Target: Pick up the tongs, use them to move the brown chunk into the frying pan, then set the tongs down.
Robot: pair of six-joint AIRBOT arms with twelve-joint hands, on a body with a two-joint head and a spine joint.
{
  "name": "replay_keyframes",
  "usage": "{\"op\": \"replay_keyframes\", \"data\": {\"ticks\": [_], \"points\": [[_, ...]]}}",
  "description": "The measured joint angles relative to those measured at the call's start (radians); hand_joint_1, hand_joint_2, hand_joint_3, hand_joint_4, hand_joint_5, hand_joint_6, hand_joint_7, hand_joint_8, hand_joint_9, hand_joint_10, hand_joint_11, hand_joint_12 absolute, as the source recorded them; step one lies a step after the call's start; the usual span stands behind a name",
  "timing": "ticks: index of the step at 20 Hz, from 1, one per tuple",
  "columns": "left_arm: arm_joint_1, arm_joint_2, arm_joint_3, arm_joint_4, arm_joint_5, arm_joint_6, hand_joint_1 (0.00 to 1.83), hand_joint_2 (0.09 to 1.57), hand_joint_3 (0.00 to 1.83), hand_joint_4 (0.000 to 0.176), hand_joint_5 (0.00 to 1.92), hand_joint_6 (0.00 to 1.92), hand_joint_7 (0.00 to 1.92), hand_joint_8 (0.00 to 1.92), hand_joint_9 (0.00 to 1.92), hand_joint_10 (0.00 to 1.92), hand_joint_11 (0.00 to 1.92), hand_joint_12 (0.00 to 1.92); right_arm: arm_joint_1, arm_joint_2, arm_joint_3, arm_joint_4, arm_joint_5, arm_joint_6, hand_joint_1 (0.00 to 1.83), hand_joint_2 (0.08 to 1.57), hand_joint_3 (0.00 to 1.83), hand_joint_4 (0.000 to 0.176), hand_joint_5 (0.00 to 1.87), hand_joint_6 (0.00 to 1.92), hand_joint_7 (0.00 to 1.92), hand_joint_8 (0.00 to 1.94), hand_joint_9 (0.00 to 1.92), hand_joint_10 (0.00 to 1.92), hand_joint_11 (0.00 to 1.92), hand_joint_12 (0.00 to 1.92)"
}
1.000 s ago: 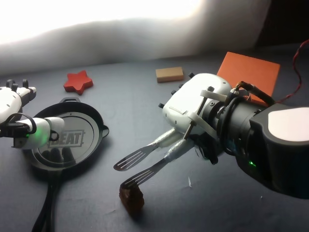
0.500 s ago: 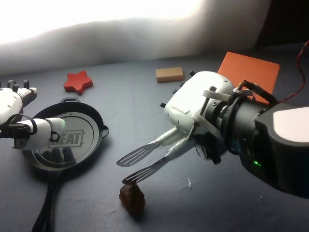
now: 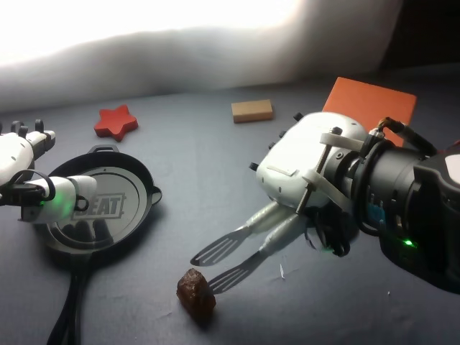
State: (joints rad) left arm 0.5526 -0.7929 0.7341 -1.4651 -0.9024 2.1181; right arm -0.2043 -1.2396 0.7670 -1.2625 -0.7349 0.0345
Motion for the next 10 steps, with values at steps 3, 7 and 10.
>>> {"op": "replay_keyframes", "data": {"ticks": [3, 7, 10], "points": [[0.000, 0.000, 0.000, -0.005, 0.000, 0.000, 0.00, 1.29, 0.00, 0.023, 0.14, 0.00, 0.16, 0.00, 0.14, 0.00, 0.00, 0.27, 0.002, 0.002, 0.000, 0.043, 0.000, -0.007, 1.12, 1.16, 0.00, 0.000, 0.89, 1.13, 1.29, 0.07, 1.04, 0.72, 0.67, 1.43], [0.000, 0.000, 0.000, -0.002, 0.000, 0.000, 0.00, 1.28, 0.00, 0.025, 0.13, 0.00, 0.15, 0.00, 0.13, 0.00, 0.00, 0.23, 0.008, 0.002, -0.003, 0.048, 0.000, -0.015, 1.10, 1.19, 0.00, 0.000, 0.83, 1.20, 1.24, 0.04, 0.96, 0.73, 0.61, 1.41], [0.000, 0.000, 0.001, -0.002, 0.000, 0.000, 0.00, 1.28, 0.00, 0.026, 0.13, 0.00, 0.16, 0.00, 0.14, 0.00, 0.00, 0.28, 0.008, -0.003, -0.003, 0.051, -0.008, -0.023, 1.07, 1.20, 0.00, 0.000, 0.81, 1.24, 1.17, 0.01, 0.93, 0.59, 0.59, 1.38]]}}
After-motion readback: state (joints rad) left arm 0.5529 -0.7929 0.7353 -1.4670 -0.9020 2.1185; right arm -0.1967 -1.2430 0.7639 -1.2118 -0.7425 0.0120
